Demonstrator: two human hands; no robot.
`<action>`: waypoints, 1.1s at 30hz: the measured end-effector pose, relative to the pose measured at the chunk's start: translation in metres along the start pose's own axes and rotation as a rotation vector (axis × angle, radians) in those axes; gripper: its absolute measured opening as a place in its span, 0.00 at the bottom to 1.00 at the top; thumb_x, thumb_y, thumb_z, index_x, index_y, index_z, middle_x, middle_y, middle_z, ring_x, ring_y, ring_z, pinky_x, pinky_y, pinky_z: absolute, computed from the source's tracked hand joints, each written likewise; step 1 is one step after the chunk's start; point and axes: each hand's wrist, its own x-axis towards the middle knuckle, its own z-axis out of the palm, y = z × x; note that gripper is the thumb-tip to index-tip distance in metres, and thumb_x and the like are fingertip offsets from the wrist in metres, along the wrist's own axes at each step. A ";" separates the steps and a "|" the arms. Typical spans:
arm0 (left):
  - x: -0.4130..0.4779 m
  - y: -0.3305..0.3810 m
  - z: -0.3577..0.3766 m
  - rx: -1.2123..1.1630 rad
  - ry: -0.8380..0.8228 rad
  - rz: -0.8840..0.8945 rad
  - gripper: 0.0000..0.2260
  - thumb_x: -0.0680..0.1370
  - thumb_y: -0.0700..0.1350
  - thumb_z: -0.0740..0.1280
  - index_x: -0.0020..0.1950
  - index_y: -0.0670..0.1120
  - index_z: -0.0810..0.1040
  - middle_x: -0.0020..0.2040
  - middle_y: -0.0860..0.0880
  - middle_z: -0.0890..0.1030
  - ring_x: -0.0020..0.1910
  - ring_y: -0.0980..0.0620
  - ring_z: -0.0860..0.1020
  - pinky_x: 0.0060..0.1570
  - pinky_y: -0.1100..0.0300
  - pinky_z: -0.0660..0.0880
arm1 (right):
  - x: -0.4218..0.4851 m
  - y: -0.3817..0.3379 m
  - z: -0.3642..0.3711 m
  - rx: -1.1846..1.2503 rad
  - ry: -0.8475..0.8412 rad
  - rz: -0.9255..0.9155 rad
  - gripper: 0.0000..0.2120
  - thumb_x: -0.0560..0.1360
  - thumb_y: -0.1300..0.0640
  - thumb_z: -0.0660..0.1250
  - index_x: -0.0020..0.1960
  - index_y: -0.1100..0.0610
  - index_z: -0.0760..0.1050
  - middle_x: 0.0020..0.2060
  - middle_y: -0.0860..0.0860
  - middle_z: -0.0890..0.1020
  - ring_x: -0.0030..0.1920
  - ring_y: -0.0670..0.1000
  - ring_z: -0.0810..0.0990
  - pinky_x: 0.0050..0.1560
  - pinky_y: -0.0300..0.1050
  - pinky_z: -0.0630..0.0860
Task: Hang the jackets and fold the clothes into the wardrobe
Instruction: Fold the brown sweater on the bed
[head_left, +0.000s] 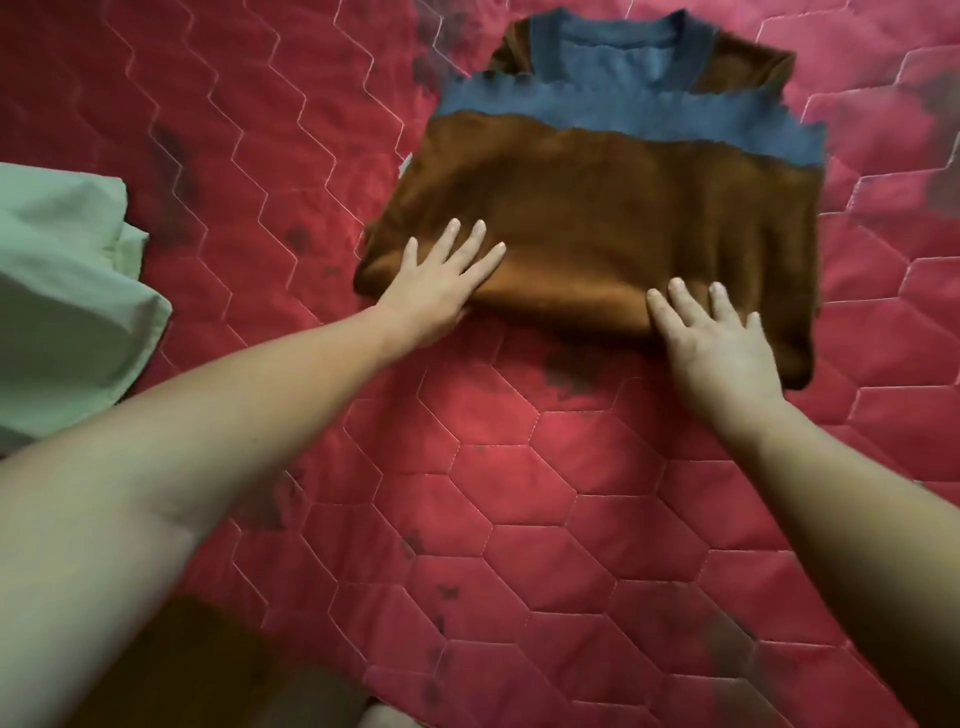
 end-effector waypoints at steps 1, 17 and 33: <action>-0.006 0.002 0.000 0.010 -0.003 0.001 0.37 0.81 0.45 0.65 0.83 0.53 0.46 0.83 0.45 0.47 0.81 0.38 0.48 0.68 0.26 0.62 | -0.004 -0.001 0.001 0.013 -0.010 -0.013 0.28 0.85 0.59 0.49 0.83 0.49 0.50 0.83 0.52 0.54 0.80 0.66 0.55 0.70 0.71 0.66; -0.255 0.096 0.101 0.019 -0.156 -0.009 0.39 0.78 0.54 0.68 0.83 0.51 0.50 0.83 0.42 0.46 0.80 0.35 0.53 0.62 0.31 0.71 | -0.224 -0.090 0.104 0.066 -0.232 -0.117 0.30 0.84 0.57 0.53 0.84 0.48 0.48 0.83 0.53 0.51 0.80 0.68 0.52 0.71 0.71 0.65; -0.050 0.052 -0.006 -0.215 -0.074 0.010 0.39 0.73 0.64 0.70 0.79 0.53 0.60 0.68 0.47 0.72 0.72 0.45 0.67 0.75 0.35 0.52 | -0.068 -0.041 0.016 0.263 -0.008 0.099 0.41 0.75 0.45 0.70 0.81 0.48 0.53 0.77 0.57 0.65 0.79 0.61 0.56 0.76 0.71 0.48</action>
